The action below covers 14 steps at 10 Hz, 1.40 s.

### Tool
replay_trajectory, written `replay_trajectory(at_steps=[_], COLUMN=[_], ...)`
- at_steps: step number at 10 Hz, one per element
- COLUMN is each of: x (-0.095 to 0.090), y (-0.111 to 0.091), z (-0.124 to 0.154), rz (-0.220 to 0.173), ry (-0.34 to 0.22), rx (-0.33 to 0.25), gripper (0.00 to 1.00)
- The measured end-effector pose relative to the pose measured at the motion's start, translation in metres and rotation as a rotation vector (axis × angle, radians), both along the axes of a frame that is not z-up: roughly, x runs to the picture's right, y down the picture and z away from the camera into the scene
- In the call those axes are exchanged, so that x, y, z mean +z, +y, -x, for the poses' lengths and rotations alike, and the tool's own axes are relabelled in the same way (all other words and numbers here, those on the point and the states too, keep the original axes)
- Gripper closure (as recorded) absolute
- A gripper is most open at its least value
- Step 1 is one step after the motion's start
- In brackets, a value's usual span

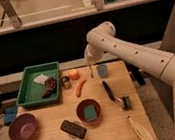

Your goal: Place fork in table surface

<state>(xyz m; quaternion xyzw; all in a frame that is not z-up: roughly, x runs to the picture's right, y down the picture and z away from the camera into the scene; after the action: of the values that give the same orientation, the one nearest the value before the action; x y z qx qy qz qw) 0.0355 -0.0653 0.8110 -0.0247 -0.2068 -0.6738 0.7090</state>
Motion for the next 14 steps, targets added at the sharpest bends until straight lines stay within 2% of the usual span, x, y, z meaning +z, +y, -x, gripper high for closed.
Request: replay_trajectory(at_steps=[2, 4, 8, 12, 14], x=[-0.009, -0.002, 0.042, 0.091, 0.110], y=[-0.006, -0.002, 0.031, 0.067, 0.084], z=[-0.003, -0.003, -0.003, -0.005, -0.002], rz=[-0.012, 0.003, 0.062, 0.148, 0.183], ry=[-0.004, 0.005, 0.033, 0.044, 0.048], rx=[0.000, -0.006, -0.037, -0.058, -0.062], gripper=[0.97, 0.97, 0.97, 0.97, 0.97])
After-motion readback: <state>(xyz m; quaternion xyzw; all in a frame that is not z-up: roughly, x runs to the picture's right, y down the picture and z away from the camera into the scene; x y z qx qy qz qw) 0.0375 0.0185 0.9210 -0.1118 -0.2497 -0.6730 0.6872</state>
